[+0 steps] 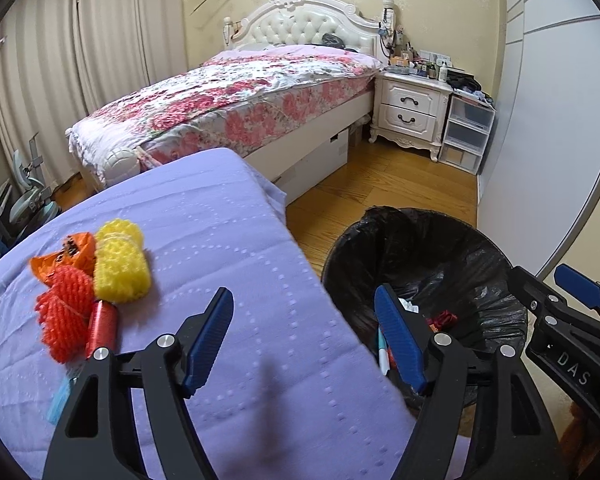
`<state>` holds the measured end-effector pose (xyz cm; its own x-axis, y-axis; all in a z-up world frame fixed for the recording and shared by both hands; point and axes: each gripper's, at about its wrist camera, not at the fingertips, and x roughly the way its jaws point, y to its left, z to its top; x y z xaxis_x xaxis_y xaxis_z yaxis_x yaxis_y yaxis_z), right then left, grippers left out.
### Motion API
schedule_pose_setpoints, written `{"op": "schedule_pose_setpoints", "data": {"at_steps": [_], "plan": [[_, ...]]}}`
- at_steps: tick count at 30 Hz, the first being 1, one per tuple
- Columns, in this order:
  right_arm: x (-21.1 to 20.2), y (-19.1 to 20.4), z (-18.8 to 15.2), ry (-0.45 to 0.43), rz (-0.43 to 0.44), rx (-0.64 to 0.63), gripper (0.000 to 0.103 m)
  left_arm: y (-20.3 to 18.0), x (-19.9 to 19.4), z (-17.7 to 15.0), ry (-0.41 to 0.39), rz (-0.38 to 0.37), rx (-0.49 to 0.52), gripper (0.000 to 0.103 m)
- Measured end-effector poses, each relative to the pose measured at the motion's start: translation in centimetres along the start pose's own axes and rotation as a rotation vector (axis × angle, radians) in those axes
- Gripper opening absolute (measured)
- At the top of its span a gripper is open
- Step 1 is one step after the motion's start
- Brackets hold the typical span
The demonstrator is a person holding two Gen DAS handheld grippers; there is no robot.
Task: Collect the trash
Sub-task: 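Move both open tools back over the remaining trash on the table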
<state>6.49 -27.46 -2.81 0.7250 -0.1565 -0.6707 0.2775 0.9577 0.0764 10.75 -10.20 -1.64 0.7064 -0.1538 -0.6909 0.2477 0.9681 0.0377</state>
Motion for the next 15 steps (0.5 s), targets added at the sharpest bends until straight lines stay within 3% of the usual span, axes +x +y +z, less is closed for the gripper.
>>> {"op": "schedule_pose_setpoints", "data": {"at_steps": [15], "plan": [[-2.5,7.1,-2.6,0.019,0.124,-0.130,0.066,7.9,-5.6,-4.3,-0.018,0.107,-0.097,0.071]]}}
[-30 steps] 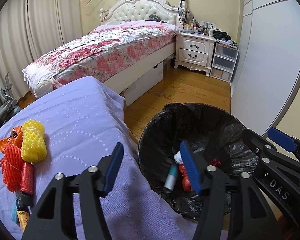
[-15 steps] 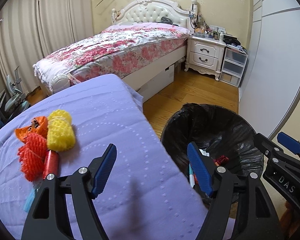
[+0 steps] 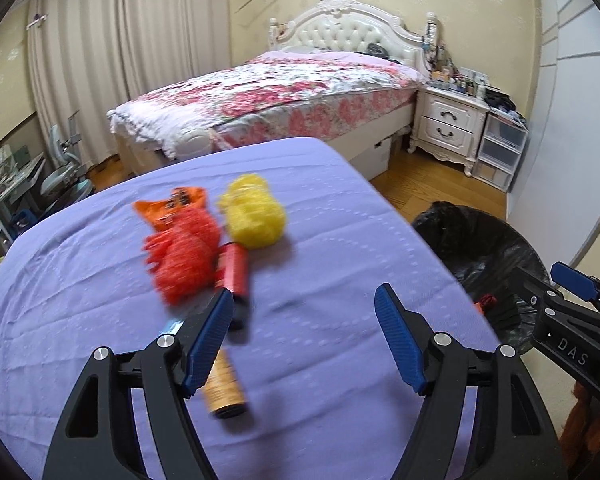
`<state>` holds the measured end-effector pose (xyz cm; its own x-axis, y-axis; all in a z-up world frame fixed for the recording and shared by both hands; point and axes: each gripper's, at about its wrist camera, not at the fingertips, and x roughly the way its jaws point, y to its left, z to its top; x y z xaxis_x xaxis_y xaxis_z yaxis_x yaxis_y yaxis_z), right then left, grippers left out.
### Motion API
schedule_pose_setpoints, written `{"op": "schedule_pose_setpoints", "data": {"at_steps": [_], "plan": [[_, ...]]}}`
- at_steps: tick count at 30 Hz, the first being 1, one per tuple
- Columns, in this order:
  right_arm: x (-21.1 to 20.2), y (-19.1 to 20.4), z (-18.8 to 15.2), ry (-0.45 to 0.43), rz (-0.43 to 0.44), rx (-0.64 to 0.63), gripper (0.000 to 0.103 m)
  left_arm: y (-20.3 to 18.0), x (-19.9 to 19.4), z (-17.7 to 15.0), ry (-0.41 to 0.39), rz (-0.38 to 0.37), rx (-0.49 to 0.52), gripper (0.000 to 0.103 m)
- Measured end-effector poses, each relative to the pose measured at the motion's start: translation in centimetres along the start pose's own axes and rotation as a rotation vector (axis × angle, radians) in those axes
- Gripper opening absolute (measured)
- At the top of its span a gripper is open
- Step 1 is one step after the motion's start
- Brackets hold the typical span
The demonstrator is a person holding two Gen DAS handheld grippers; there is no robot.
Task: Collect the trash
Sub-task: 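Move both open tools back over the remaining trash on the table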
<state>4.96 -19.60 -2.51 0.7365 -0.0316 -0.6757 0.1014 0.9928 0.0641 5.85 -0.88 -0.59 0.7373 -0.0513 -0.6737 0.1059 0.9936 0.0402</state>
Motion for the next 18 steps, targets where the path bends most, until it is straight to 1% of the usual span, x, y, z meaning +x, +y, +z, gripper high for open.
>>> {"op": "schedule_pose_setpoints", "data": {"at_steps": [10,18], "plan": [[-1.2,5.8,-0.6,0.004,0.087,-0.104,0.066,8.4,-2.2,-2.9,0.004,0.134,-0.122,0.071],[-1.4,11.7,-1.4,0.017,0.169,-0.212,0.066,13.3,-3.1,-5.2,0.027,0.203,-0.197,0.071]]}}
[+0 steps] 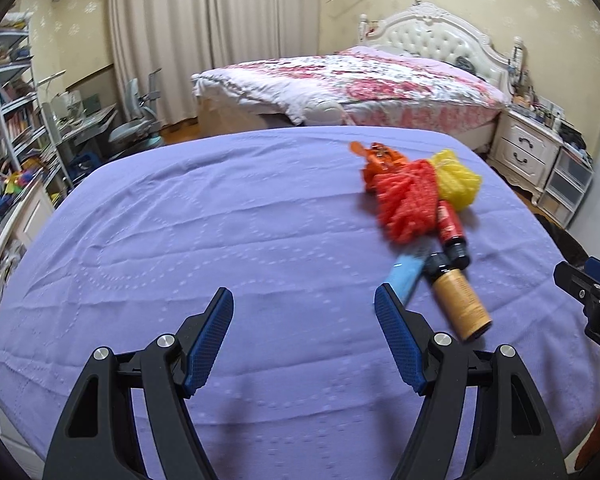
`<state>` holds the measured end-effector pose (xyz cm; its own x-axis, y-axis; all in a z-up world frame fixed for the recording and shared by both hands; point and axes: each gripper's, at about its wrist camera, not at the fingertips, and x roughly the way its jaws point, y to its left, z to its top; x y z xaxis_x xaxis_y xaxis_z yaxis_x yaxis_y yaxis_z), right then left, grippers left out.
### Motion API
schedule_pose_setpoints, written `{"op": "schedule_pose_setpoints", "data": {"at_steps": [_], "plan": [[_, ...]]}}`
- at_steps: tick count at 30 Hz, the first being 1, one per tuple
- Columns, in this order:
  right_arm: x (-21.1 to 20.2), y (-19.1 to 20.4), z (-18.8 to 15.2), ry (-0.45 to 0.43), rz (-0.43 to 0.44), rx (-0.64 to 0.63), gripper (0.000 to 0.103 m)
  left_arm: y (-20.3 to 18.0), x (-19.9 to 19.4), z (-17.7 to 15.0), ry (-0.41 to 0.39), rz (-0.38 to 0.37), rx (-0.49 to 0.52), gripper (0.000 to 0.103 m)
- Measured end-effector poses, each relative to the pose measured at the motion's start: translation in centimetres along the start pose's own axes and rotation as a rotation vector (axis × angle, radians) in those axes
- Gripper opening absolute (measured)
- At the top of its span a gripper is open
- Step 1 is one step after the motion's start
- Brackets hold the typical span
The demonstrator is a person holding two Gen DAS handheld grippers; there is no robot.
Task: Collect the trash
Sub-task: 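Move both open tools back over the remaining trash on the table, then close the right tool on the gold bottle and lift it, then close the left tool on the blue tube while right holds the gold bottle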
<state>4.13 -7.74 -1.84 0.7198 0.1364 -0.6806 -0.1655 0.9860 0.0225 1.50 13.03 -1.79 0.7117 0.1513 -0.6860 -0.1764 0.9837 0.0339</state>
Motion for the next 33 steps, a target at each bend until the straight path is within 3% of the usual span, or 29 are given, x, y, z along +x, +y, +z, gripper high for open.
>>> {"op": "schedule_pose_setpoints", "data": {"at_steps": [9,11,16,20,33], "plan": [[1.3,6.7,0.1,0.027,0.083,-0.139,0.063,3.8,-0.1,-0.6,-0.014,0.078,-0.035,0.071],[1.6,7.6,0.0,0.039,0.093,-0.159,0.054,4.7,0.1,-0.7,-0.009,0.084,-0.050,0.071],[2.7,9.3,-0.1,0.073,0.113,-0.196,0.044,5.9,0.5,-1.0,0.006,0.086,-0.075,0.071],[3.4,10.2,-0.6,0.102,0.117,-0.216,0.023,5.8,0.5,-1.1,0.004,0.080,-0.070,0.071],[2.3,6.8,-2.0,0.098,0.057,-0.170,0.023,2.3,0.4,-1.1,-0.004,0.017,-0.009,0.071]]}}
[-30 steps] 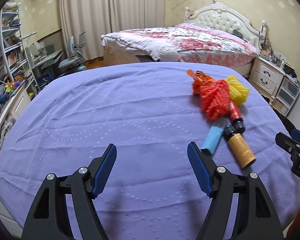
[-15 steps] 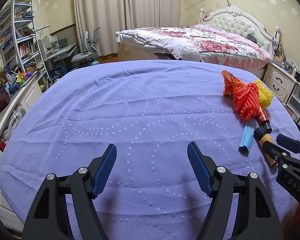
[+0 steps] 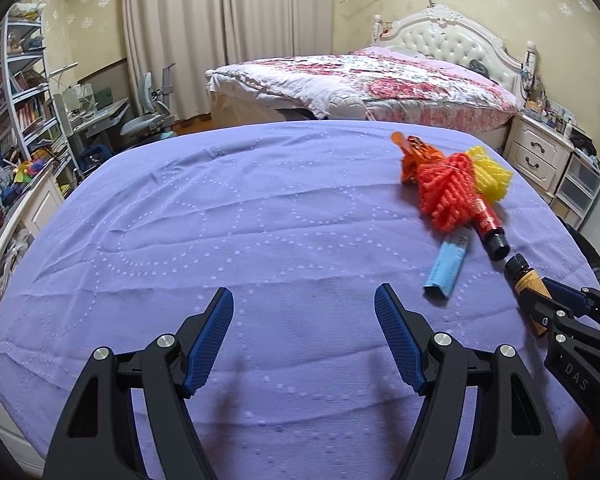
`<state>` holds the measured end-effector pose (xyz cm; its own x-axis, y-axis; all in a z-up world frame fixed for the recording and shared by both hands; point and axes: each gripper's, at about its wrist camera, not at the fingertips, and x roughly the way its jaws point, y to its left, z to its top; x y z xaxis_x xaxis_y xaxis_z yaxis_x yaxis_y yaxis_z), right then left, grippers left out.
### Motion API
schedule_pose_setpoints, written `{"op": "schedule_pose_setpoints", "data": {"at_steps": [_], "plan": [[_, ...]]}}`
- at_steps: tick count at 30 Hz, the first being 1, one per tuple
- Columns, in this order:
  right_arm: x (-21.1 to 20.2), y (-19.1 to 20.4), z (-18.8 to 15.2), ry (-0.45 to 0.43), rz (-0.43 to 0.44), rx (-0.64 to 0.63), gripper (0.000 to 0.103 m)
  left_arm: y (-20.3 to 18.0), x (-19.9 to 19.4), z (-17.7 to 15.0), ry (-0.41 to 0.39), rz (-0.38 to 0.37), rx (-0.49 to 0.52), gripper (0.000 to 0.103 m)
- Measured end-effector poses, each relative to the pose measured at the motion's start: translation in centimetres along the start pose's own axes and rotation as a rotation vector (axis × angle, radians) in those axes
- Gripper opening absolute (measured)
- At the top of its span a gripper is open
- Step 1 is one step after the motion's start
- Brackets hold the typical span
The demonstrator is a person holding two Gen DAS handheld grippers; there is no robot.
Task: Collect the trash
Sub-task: 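Close the left tool on the blue tube while right holds the gold bottle, then carry the blue tube in left and gold bottle in right over the bin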
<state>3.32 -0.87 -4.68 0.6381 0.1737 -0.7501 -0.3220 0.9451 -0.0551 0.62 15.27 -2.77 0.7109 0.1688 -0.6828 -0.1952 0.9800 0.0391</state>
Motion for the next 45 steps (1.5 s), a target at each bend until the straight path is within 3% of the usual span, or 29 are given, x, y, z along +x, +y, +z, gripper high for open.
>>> {"op": "schedule_pose_setpoints", "data": {"at_steps": [9,19,24,29,38,45], "plan": [[0.4,-4.2,0.4,-0.002,-0.033,0.085,0.023,-3.5,0.7,1.0,0.003,-0.053,0.052,0.071],[1.1,-5.9,0.7,0.003,-0.013,0.117,0.023,-7.2,3.1,3.0,0.030,-0.091,0.121,0.071],[1.3,-6.2,0.6,0.003,0.002,0.125,0.023,-8.0,4.3,3.1,0.082,-0.123,0.157,0.058],[1.4,-6.3,0.6,-0.001,0.012,0.129,0.023,-7.9,4.8,2.6,0.127,-0.162,0.159,0.038],[1.3,-6.4,0.6,-0.003,0.012,0.131,0.023,-8.1,3.8,1.5,0.119,-0.183,0.168,0.023],[1.3,-6.4,0.6,-0.004,0.012,0.130,0.023,-7.3,2.4,0.3,0.121,-0.206,0.142,0.019]]}}
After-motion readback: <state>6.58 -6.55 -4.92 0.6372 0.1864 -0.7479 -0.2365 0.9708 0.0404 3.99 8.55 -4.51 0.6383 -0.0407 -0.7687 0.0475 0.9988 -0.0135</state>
